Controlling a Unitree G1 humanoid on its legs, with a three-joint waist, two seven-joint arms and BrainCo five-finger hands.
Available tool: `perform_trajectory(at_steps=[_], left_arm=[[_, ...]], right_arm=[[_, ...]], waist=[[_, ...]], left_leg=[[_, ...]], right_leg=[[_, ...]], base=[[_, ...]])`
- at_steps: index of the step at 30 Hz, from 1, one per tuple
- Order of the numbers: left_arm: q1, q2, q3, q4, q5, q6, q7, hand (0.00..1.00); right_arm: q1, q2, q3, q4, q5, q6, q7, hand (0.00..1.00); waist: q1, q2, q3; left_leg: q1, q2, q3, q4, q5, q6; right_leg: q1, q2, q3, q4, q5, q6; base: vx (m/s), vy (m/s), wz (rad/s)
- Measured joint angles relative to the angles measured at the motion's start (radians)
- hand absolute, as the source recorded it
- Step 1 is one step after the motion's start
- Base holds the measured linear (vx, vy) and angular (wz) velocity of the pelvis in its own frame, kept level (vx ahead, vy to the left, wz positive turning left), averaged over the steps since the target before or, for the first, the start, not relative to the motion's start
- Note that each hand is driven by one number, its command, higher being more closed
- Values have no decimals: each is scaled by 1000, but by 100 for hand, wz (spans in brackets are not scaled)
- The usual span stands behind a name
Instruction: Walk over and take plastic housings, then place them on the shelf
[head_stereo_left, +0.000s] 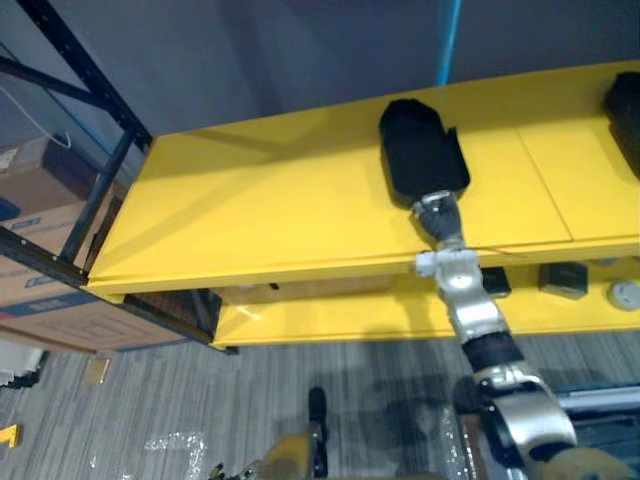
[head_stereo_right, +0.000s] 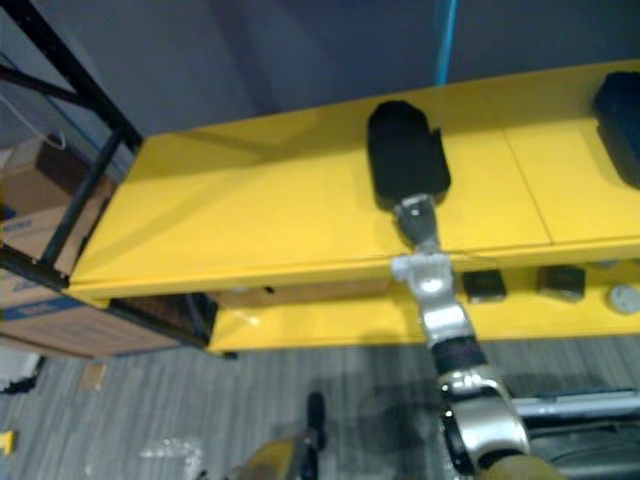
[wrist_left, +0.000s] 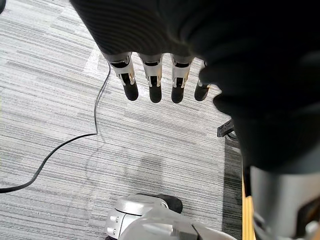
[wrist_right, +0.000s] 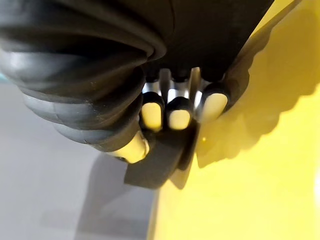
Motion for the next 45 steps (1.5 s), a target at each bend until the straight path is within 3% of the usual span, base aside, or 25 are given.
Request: perform_trajectory(at_steps=[5,14,18,23,24,29,33,34,35,36,37,38,39,40,42,45], left_arm=[[0,-1,0,0,0,-1,-10,0],[-1,-1,2,-8,0,-13,-11,0],[-2,5,11,-9,8,-18,-11,0],[-2,23,19,-9,9,-26,-6,0],[-2,26,19,-9,9,-32,-5,0],[-4,46,21,-7,9,-43,-1,0],[-39,54,22,23,11,-39,4,0],[-43,54,22,23,12,-37,5,0],[-49,61,23,24,31,-33,5,0],[-52,80,30,24,39,-32,5,0],[-54,69,64,25,42,-14,9,0],[-52,57,73,29,45,-7,12,0],[-50,54,88,37,48,-1,19,0],[-57,58,89,55,49,5,26,0],[-54,62,90,69,63,13,30,0],[-45,69,99,73,101,26,33,0]], right_arm=[[-30,0,-8,29,8,0,-1,100],[-54,10,-8,42,19,-19,-13,100],[57,50,50,-223,17,-16,-39,100],[126,124,144,-368,25,-5,-42,100],[132,132,157,-376,28,-4,-39,0],[170,159,255,-427,87,-12,19,0],[214,171,312,-462,88,-50,40,0],[217,172,316,-463,88,-60,40,0],[233,174,318,-472,88,-80,38,0],[248,180,318,-475,86,-93,34,0],[302,180,317,-507,85,-118,5,0],[333,179,315,-526,85,-132,-8,0],[393,179,318,-552,79,-157,-30,0],[452,179,313,-578,56,-173,-50,0],[526,178,310,-602,34,-198,-70,0],[636,176,277,-622,25,-232,-74,0]], waist=[[3,6,7],[13,-7,20],[9,-28,33],[-5,-66,43],[-4,-71,43],[-2,-105,22],[1,-126,10],[2,-128,9],[0,-142,-1],[-1,-174,-7],[7,-174,-13],[4,-171,-16],[2,-174,-24],[-5,-177,-25],[-8,-182,-29],[-15,-192,-59]], left_leg=[[0,-4,-3,0,1,1],[-4,-5,-3,0,0,1],[-14,-4,-2,0,-1,3],[-9,9,1,-1,-2,2],[-4,17,4,-1,-4,0],[21,56,23,-2,-27,-9],[16,67,25,-2,-33,-15],[12,66,25,-2,-39,-23],[-5,56,28,-1,-82,-57],[-18,40,53,26,-69,-23],[-30,40,109,141,-115,29],[-19,43,110,105,-106,17],[34,34,113,-7,-55,17],[34,42,112,-6,-45,16],[57,60,123,-6,-51,13],[62,72,150,-6,-63,10]], right_leg=[[6,-1,-12,-1,-1,1],[6,-2,-15,-7,-1,1],[4,1,-18,-17,1,3],[5,9,-8,-14,10,6],[4,15,2,-11,16,4],[5,47,39,-2,47,-21],[7,64,35,-26,54,-33],[6,65,33,-33,54,-33],[3,57,20,-60,58,-40],[-8,26,10,-77,61,-42],[-17,23,22,-72,67,-45],[-17,27,31,-68,68,-44],[-26,30,41,-65,85,-52],[-30,39,61,-56,101,-66],[-32,52,94,-40,120,-91],[-49,59,139,-34,121,-91]], base=[[-5,6,4],[1,-1,0],[8,-7,2],[18,-25,-1],[-11,-4,-15],[-39,6,-20],[-70,10,-5],[-74,0,8],[15,14,10],[279,32,-1],[345,52,-5],[401,80,-11],[171,107,1],[129,101,-9],[16,57,-21],[-19,7,-30]])
